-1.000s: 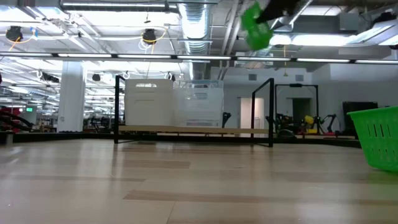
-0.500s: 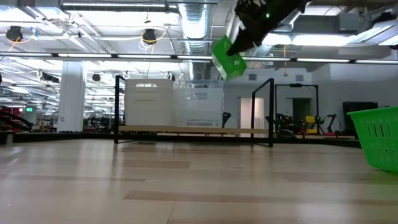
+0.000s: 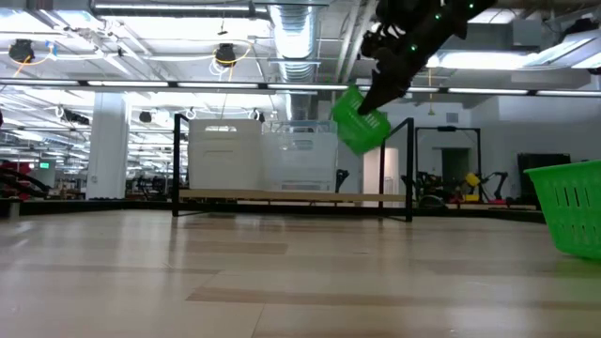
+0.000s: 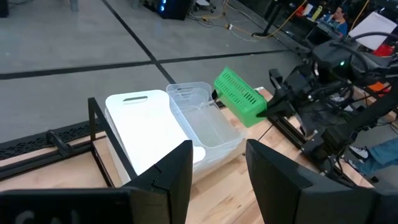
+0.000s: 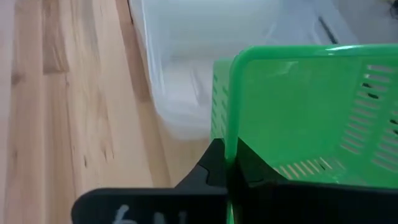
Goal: Stack baskets on shelf by color
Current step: Put the top green bin on the shelf
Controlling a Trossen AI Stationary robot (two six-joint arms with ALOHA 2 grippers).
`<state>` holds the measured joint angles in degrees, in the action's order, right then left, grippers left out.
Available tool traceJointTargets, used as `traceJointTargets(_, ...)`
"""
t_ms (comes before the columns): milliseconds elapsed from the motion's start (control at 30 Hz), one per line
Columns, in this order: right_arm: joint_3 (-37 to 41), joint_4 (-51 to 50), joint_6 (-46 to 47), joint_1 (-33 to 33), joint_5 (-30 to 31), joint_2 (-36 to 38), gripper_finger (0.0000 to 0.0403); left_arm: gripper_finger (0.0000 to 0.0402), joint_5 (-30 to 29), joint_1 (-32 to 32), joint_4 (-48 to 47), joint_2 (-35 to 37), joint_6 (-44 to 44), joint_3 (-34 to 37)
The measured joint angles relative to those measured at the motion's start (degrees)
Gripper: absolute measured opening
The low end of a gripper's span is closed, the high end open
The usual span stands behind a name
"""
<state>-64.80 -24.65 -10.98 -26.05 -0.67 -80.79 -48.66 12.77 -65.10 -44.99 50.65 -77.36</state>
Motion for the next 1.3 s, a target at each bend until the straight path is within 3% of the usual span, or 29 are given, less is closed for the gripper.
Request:
traceJointTargets(433, 4.2, -3.7, -1.6, -1.6, 0.7, 0.0, 0.0005, 0.0137, 0.0, 0.0, 0.0, 0.0, 0.6, 0.0)
traceJointTargets(700, 3.9, -2.9, -7.9, -2.6, 0.7, -4.7, 0.0003, 0.0137, 0.0, 0.0, 0.0, 0.0, 1.3, 0.0)
traceJointTargets(1300, -8.4, -13.2, -19.6, -2.4, 1.1, -18.4, 0.0009, 0.0137, 0.2, 0.0, -0.2, 0.0, 2.6, 0.0)
